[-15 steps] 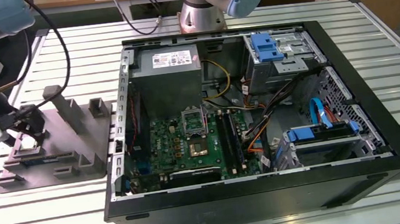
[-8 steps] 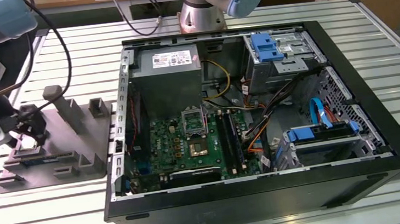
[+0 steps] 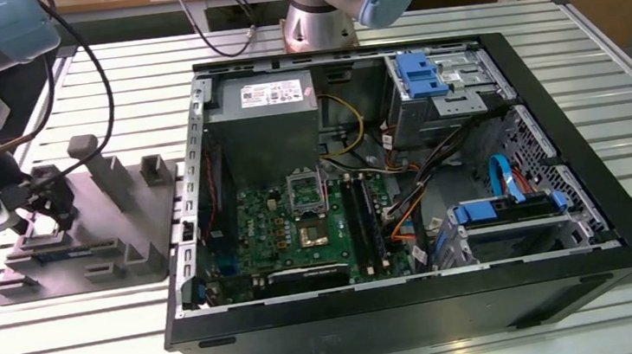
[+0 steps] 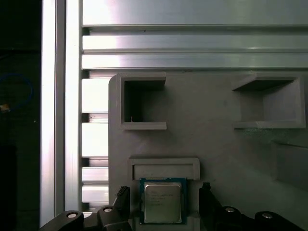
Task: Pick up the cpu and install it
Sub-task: 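Pick up the cpu and move it towards the insertion slot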
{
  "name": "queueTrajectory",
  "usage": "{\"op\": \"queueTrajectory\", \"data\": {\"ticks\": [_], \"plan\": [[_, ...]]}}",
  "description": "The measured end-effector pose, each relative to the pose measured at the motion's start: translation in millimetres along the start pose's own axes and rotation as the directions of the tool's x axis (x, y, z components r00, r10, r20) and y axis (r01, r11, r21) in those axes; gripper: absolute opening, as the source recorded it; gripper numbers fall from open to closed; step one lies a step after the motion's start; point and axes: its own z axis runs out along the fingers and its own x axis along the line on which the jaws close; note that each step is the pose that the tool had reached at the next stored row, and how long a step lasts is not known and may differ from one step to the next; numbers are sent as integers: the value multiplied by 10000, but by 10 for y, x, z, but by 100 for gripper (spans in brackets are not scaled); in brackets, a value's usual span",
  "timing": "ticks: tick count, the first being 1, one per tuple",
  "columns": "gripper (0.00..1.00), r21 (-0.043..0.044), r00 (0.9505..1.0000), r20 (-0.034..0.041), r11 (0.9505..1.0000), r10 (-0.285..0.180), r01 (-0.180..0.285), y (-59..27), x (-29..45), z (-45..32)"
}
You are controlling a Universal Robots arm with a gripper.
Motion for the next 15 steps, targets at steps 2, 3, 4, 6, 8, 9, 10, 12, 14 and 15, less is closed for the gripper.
{"op": "queueTrajectory", "data": {"ticks": [2,3,4,6,8,9,10,12,14,15], "plan": [[68,-1,10000,0,10000,0,0,0,0,0],[68,-1,10000,0,10000,0,0,0,0,0],[68,-2,10000,1,10000,0,0,0,0,0],[68,-2,10000,1,10000,0,0,0,0,0],[68,-3,10000,0,10000,0,0,0,0,0],[67,-3,10000,0,10000,0,0,0,0,0],[67,-3,10000,0,10000,0,0,0,0,0],[60,-4,10000,0,10000,0,0,0,0,0],[60,-4,10000,0,10000,0,0,0,0,0],[60,-4,10000,0,10000,0,0,0,0,0]]}}
